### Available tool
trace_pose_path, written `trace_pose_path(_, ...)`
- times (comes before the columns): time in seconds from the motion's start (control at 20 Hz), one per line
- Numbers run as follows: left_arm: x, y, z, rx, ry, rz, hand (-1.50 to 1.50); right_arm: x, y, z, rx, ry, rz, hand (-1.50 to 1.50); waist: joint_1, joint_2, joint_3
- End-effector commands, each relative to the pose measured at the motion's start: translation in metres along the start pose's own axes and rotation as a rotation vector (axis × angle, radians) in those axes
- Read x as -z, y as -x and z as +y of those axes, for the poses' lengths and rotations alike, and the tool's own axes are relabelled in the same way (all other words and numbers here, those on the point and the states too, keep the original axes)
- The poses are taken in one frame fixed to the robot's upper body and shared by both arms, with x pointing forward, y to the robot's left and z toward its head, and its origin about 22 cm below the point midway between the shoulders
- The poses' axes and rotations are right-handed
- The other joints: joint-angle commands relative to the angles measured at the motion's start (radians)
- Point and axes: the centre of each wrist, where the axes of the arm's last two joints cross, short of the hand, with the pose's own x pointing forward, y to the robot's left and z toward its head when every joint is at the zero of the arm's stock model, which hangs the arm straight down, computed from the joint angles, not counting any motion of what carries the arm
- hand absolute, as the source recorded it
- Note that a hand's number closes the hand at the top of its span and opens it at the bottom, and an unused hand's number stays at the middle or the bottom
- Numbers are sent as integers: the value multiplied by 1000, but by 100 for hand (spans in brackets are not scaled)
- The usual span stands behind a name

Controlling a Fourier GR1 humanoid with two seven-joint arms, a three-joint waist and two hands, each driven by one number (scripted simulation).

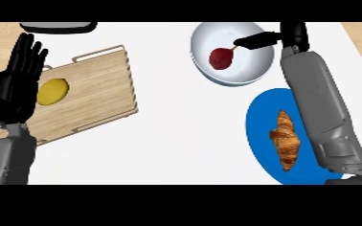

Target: Pick the pear from the plate and place it in the bowl

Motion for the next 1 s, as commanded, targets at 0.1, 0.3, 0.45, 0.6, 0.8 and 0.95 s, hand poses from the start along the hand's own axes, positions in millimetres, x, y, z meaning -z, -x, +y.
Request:
trace_pose_path(0.1, -7, -1, -1, 2, 5, -3, 0, 7, 35, -51, 110, 194, 28, -150, -3, -2, 0)
trace_pose_path(0.3, -7, -10, 20, 13, -2, -2, 0, 5, 65, -124, 186, 268, 55, -150, -8, -4, 0)
trace_pose_path(0.45, 0, -5, 19, 20, 11, 9, 0, -6, 97, -146, 226, 254, 36, -150, -11, -1, 0)
trace_pose_path(0.6, 0, 10, 16, 1, -27, 5, 0, -20, 115, -174, 237, 271, 18, -150, -21, -4, 0)
trace_pose_path(0.8, -8, 3, 0, 14, -12, -11, 0, -37, 152, -228, 275, 279, -1, -150, -3, 2, 1)
trace_pose_path(0.95, -8, -6, 9, 13, -9, -6, 0, -52, 171, -247, 272, 259, 18, -150, -6, -2, 1)
